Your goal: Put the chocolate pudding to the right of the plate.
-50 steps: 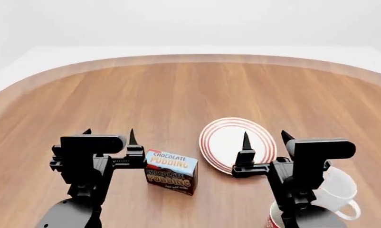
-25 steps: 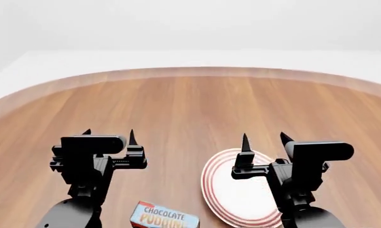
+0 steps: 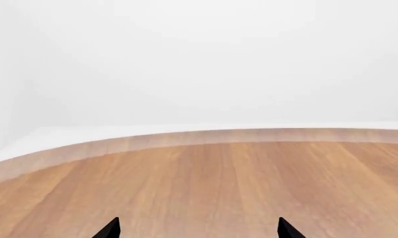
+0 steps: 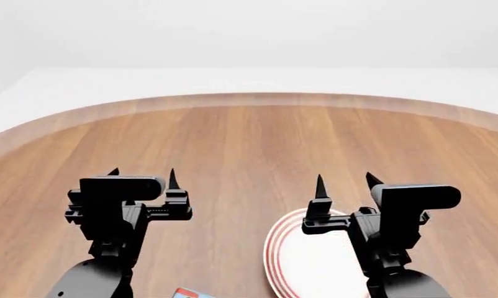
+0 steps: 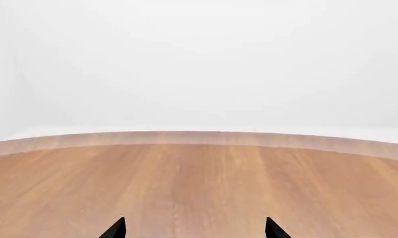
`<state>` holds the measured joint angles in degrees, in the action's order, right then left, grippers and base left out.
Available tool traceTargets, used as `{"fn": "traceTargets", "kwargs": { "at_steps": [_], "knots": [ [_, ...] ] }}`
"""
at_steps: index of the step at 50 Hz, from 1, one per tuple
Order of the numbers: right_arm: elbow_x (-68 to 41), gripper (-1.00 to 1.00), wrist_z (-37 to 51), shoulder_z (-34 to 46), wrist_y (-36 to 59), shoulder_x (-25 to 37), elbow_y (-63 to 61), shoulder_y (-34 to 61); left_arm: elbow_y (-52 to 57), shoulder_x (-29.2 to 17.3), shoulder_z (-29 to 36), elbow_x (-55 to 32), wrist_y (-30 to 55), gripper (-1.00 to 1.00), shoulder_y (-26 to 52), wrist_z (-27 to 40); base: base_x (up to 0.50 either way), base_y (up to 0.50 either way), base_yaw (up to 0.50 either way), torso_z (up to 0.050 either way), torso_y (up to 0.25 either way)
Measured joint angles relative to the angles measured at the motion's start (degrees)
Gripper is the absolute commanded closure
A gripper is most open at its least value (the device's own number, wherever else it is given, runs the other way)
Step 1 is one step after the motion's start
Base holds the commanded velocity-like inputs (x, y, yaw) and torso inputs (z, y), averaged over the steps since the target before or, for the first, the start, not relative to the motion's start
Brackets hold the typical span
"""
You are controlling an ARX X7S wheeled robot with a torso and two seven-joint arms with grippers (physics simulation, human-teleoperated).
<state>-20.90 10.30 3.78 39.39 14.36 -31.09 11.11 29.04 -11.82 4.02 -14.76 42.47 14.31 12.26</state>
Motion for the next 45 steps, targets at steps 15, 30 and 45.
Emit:
{"fn": "traceTargets", "kwargs": {
  "at_steps": [15,30,45],
  "knots": [
    [-0.17,-1.00,0.52,0.93,1.04,0.61,-0.53,0.48,-0.41,-0.29,0.33,-0.31,-0.35,-1.00,-0.10,0.37,-0.15,0.00,0.00,0.000,0.000],
    [-5.13,-1.00,1.96,0.89,16.91,4.19,-9.27,5.04,-0.69,-0.72,0.49,-0.58,-0.62,-1.00,-0.03,0.76,0.00,0.00,0.00,0.000,0.000],
    [-21.71,-1.00,3.15,-2.16,41.87,8.52,-15.33,14.39,-1.45,-1.09,0.82,-0.58,-1.26,-1.00,0.22,1.16,0.00,0.00,0.00,0.000,0.000]
  ]
}}
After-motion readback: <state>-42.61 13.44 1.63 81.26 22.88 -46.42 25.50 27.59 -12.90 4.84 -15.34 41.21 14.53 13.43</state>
